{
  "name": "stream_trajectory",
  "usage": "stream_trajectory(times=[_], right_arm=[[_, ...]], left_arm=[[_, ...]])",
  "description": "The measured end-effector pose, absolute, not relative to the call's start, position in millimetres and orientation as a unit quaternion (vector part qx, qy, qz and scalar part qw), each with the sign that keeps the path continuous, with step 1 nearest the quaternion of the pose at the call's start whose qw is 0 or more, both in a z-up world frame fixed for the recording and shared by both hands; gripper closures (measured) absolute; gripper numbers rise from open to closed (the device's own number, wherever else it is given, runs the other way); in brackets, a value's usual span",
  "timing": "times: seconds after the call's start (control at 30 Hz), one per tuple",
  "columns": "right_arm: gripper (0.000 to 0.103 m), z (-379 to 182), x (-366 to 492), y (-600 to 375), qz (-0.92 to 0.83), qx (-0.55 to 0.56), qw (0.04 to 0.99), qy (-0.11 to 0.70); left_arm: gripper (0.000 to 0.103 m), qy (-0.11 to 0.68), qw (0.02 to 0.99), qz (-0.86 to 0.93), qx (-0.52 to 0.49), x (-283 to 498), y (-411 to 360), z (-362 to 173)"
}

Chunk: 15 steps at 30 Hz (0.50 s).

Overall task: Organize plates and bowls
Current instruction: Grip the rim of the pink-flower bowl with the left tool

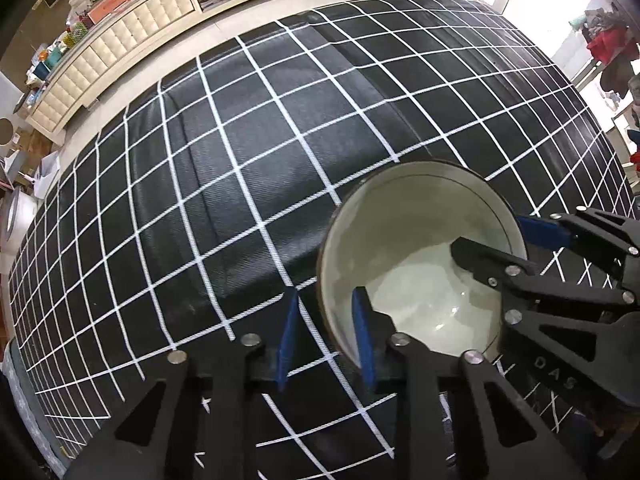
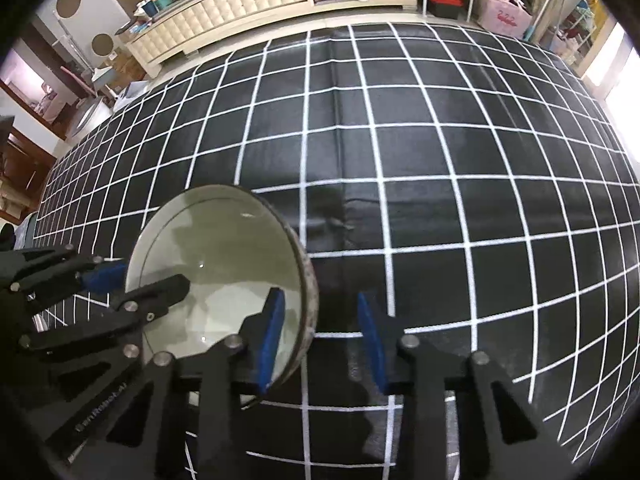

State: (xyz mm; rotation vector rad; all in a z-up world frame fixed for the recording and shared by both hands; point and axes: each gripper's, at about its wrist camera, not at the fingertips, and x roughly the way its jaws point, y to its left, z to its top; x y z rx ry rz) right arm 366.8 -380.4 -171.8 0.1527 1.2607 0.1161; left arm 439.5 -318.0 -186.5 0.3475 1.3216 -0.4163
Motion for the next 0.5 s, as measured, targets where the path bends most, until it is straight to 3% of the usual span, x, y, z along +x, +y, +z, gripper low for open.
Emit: stream_trajectory(times=[0.17, 0.5], right_arm=[[0.077, -179.1, 364.3, -376.9, 0.075, 0.092, 0.795, 0.594], [0.083, -177.0, 349.0, -391.5, 0.056, 0.128, 0.794, 0.591]], left_arm=[[0.089, 0.602, 0.757, -0.190, 0.168, 435.3, -322.9, -187.5], [0.090, 0.605, 0.759, -0.182, 0.157, 424.9, -325.6, -186.1]])
